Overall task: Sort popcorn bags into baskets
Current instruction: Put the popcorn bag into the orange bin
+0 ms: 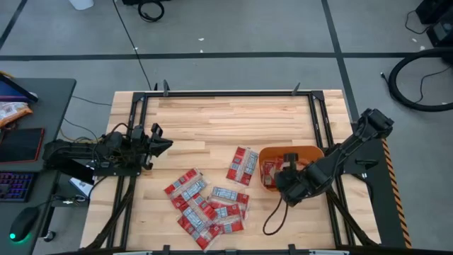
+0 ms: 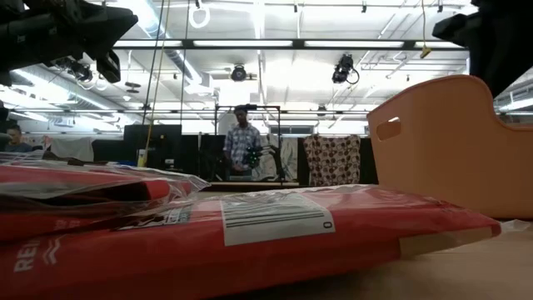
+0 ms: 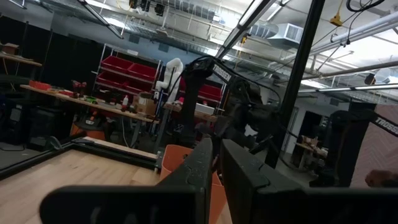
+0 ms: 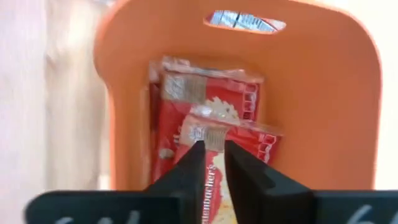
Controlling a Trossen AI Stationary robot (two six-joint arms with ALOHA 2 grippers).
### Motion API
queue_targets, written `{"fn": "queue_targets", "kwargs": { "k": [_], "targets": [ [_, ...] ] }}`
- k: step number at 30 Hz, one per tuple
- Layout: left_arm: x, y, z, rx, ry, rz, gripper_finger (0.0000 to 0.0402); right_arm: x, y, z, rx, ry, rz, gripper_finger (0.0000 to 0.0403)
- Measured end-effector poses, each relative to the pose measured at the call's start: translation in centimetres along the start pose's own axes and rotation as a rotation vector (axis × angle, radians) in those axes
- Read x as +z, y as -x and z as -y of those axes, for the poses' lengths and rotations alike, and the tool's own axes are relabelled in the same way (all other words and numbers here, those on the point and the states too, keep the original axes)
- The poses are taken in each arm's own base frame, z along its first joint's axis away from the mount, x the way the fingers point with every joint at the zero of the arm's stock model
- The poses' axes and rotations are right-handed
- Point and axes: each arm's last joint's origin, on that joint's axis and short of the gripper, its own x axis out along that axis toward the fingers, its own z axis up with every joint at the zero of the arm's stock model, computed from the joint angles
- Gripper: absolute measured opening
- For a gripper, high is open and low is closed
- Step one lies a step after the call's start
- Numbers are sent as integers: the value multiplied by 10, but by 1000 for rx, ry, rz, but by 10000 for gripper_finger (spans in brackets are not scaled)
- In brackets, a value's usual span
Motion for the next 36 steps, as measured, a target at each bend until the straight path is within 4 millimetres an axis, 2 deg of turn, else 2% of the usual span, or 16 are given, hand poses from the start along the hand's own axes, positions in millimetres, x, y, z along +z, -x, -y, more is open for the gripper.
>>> {"fn": "queue_targets", "kwargs": {
  "k": [4,8,11,16,21,26,32,36],
  "targets": [
    [0,0,0,1,0,-1,36,8,12,17,40,-128,2,105],
    [0,0,-1,21,-2,5,36,30,34,35,47,-226,84,119],
    [0,0,-1,34,-2,4,36,49,42,39,-27,-181,157,116],
    [0,0,-1,35,-2,3,36,83,38,38,-124,-137,214,115],
    [-3,0,-2,44,-4,-21,36,120,15,30,-11,-51,280,119],
    [-2,0,-2,52,-3,-17,36,152,-16,6,14,154,422,132],
    [-3,0,-2,52,-3,-18,36,177,-68,-15,-11,272,488,166],
    [-3,0,-2,53,-3,-20,36,186,-95,-20,46,272,493,198]
  ]
}}
